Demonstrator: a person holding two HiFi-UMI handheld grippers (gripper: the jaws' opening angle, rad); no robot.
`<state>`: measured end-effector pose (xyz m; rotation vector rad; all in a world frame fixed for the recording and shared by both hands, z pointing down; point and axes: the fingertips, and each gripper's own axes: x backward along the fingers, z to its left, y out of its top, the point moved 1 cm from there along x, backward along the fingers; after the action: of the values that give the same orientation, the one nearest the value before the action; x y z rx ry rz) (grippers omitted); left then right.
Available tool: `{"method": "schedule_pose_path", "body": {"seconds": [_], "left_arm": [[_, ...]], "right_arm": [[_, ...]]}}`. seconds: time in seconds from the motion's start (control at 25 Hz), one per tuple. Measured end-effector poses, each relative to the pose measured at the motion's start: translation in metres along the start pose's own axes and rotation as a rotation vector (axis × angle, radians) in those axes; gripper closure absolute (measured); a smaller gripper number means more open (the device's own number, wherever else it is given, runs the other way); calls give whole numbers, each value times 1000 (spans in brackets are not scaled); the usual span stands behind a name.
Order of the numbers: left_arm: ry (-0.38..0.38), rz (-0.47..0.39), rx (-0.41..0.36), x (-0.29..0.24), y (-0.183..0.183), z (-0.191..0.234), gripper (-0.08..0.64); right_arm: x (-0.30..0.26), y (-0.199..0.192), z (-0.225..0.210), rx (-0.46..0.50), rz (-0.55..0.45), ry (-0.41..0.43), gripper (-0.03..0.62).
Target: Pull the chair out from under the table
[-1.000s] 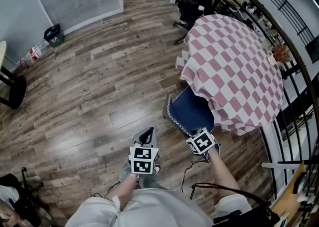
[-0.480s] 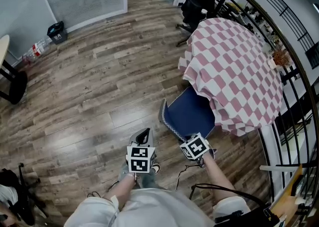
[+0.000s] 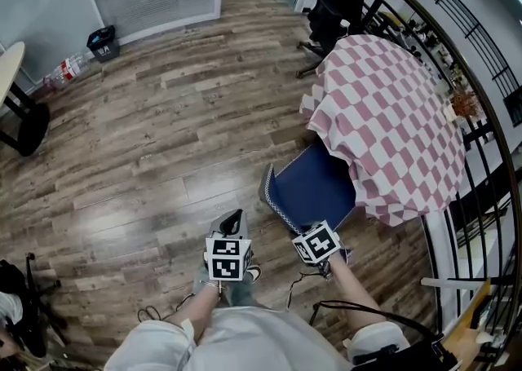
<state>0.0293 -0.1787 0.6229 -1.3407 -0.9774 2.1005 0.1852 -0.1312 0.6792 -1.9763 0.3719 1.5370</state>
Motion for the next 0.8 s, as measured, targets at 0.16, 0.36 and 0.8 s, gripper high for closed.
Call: {"method": "schedule_pose_path", "body": {"seconds": [0.16, 0.36, 0.8], "left_arm": [[15, -4, 17, 7, -1, 8, 561], [29, -10, 36, 11, -4, 17, 561], [86, -6, 89, 22, -20, 48, 561]], "right_arm": [[-1, 1, 14, 1, 4, 9, 491], [-5, 2, 31, -8, 11, 7, 491], [-13, 10, 65, -28, 16, 19, 491]]}}
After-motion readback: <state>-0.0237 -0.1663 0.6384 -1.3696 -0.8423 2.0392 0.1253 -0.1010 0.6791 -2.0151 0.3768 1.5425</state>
